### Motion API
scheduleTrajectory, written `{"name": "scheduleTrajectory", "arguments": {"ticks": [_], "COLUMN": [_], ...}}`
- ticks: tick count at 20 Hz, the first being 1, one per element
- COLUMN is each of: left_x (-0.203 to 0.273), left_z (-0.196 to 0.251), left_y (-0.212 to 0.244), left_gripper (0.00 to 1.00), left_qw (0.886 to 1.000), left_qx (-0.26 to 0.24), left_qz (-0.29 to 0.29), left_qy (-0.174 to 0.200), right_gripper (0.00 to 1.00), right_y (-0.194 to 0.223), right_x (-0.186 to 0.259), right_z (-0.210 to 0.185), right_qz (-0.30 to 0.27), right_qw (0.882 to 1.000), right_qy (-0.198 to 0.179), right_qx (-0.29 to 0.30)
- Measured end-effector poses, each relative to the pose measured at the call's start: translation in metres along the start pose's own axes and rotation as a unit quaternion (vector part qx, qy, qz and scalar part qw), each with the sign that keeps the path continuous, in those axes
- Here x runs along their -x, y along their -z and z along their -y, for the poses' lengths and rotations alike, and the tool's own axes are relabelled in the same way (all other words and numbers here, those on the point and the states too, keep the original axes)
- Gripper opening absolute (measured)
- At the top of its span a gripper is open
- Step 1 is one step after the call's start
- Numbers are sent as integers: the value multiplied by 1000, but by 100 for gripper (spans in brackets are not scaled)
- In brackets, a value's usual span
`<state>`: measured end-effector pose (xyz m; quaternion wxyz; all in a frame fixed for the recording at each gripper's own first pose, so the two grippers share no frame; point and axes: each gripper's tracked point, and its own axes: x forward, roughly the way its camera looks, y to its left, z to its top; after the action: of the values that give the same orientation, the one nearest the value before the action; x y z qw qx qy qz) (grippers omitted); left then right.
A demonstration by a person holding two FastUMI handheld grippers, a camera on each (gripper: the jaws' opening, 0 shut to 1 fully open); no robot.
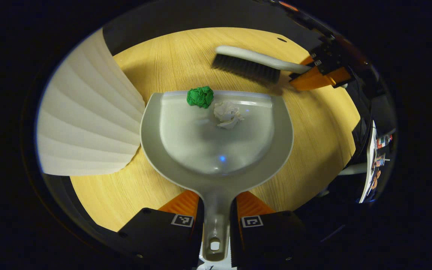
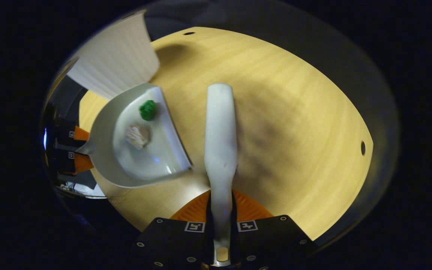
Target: Pick up the small broom and dustpan from the desktop, sweep the trash into the dustpan with the broom, and then empty the trash into the garbage bin.
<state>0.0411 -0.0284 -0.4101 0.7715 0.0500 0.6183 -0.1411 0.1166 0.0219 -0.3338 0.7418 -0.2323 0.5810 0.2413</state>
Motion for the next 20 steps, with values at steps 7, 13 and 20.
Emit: {"name": "scheduleTrajectory", "arguments": {"ticks": [7, 13, 20], "left_x": [24, 75, 139], "left_z": [13, 54, 56], "left_y": [-18, -41, -66], "left_gripper": [32, 31, 32], "left_qw": [998, 995, 990], "left_qx": [-4, -25, -73], "left_qz": [54, 97, 118], "left_qy": [-25, -10, -4], "right_gripper": [17, 17, 16], "right_y": [67, 75, 84], "right_x": [19, 8, 7], "right_z": [50, 40, 50], "right_qz": [-15, -6, 3], "right_qw": [977, 968, 969], "right_qy": [71, 53, 47], "right_qx": [-200, -245, -241]}}
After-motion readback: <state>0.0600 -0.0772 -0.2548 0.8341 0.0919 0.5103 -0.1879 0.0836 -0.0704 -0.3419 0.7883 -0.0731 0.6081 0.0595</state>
